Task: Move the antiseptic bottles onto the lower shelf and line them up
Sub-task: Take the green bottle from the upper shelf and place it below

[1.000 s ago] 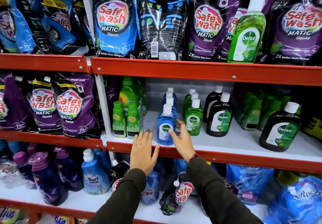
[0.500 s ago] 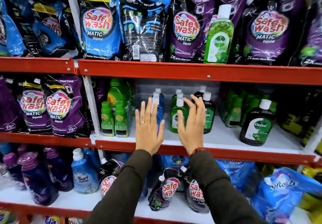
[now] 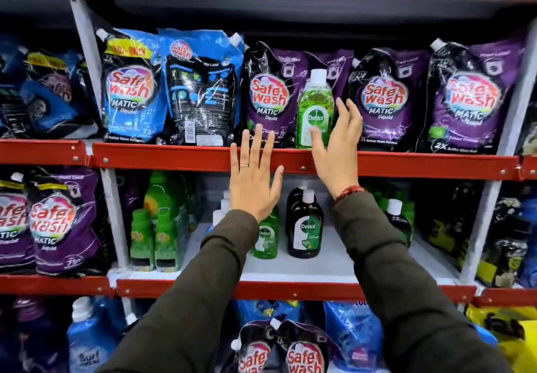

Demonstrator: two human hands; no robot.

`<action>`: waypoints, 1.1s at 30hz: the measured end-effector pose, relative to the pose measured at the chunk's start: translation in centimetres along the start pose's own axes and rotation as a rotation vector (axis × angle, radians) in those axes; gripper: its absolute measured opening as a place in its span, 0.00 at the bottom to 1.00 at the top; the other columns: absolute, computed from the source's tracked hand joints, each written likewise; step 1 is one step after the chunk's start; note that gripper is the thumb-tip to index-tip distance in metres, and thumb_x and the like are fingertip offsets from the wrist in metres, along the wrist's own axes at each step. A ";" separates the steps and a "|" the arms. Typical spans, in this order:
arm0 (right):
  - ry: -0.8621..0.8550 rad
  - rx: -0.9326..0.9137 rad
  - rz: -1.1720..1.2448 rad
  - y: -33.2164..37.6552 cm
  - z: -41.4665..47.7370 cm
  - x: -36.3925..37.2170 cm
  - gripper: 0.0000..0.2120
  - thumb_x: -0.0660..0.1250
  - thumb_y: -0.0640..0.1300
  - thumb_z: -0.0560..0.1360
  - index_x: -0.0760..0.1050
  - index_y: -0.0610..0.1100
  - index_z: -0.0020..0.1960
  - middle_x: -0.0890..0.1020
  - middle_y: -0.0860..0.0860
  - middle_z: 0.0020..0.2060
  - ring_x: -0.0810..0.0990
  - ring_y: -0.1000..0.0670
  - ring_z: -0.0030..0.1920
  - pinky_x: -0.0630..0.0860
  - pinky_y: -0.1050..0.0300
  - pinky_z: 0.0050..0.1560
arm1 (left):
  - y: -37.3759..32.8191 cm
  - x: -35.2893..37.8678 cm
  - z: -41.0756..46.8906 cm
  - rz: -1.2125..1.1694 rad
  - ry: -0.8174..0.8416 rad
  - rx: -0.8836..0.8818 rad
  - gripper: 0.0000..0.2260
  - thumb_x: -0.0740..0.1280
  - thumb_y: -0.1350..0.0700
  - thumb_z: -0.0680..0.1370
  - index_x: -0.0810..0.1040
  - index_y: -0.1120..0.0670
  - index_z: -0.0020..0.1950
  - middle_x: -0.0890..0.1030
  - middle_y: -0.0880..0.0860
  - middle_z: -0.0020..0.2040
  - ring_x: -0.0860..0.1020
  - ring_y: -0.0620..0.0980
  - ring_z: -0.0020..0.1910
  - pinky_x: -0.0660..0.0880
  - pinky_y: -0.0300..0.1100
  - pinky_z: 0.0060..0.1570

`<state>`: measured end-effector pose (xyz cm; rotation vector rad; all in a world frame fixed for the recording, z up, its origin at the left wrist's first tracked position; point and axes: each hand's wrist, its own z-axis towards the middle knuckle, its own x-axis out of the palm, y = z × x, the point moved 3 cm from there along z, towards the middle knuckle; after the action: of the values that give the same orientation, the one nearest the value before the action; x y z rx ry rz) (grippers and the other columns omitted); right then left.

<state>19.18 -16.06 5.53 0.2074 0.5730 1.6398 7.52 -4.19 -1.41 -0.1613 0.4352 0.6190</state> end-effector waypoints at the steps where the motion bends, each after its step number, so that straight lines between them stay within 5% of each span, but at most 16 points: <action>1: 0.058 0.050 0.012 0.0 0.9 -0.1 0.29 0.58 0.48 0.82 0.55 0.42 0.79 0.59 0.43 0.78 0.60 0.44 0.77 0.62 0.45 0.77 | 0.1 0.2 0.1 -0.002 0.000 0.005 0.30 0.55 0.45 0.83 0.51 0.52 0.83 0.51 0.56 0.84 0.46 0.58 0.83 0.41 0.59 0.81; 4: 0.249 0.228 0.011 -0.5 2.9 -0.2 0.28 0.54 0.47 0.83 0.51 0.43 0.80 0.69 0.40 0.74 0.71 0.39 0.70 0.69 0.43 0.69 | 0.2 0.2 0.1 -0.001 -0.015 0.020 0.30 0.55 0.45 0.83 0.52 0.52 0.83 0.52 0.55 0.84 0.46 0.58 0.83 0.41 0.60 0.80; 7: 0.309 0.304 0.036 -0.9 3.9 -0.2 0.23 0.57 0.45 0.81 0.61 0.44 0.75 0.78 0.42 0.64 0.77 0.39 0.62 0.73 0.41 0.65 | 0.2 0.0 0.0 0.011 -0.024 0.024 0.29 0.54 0.44 0.84 0.52 0.52 0.83 0.53 0.55 0.84 0.47 0.58 0.83 0.41 0.59 0.80; 14: 0.217 0.303 0.261 -0.8 3.9 -0.5 0.22 0.63 0.45 0.81 0.65 0.45 0.74 0.74 0.55 0.52 0.78 0.49 0.55 0.78 0.41 0.61 | 0.3 0.1 0.0 0.015 -0.031 0.028 0.29 0.54 0.44 0.84 0.53 0.52 0.83 0.53 0.56 0.84 0.48 0.59 0.83 0.42 0.60 0.81; 26: 0.224 0.292 0.374 0.2 3.1 -1.7 0.26 0.64 0.51 0.76 0.68 0.47 0.73 0.79 0.46 0.61 0.80 0.45 0.61 0.78 0.39 0.63 | 0.1 -0.3 -0.4 -0.031 -0.033 0.014 0.30 0.55 0.48 0.83 0.50 0.51 0.83 0.49 0.55 0.84 0.45 0.56 0.83 0.43 0.58 0.81; 33: 0.252 0.277 0.477 -0.4 -2.4 -0.7 0.19 0.65 0.47 0.78 0.72 0.50 0.68 0.80 0.46 0.60 0.79 0.48 0.62 0.78 0.43 0.64 | 0.9 -0.2 -4.2 -0.142 -0.051 -0.001 0.31 0.60 0.56 0.82 0.51 0.52 0.83 0.49 0.53 0.85 0.43 0.54 0.83 0.42 0.57 0.81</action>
<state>18.54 -17.31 3.46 0.3650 1.0027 2.0594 5.39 -4.75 -5.09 -0.1753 0.3703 0.4832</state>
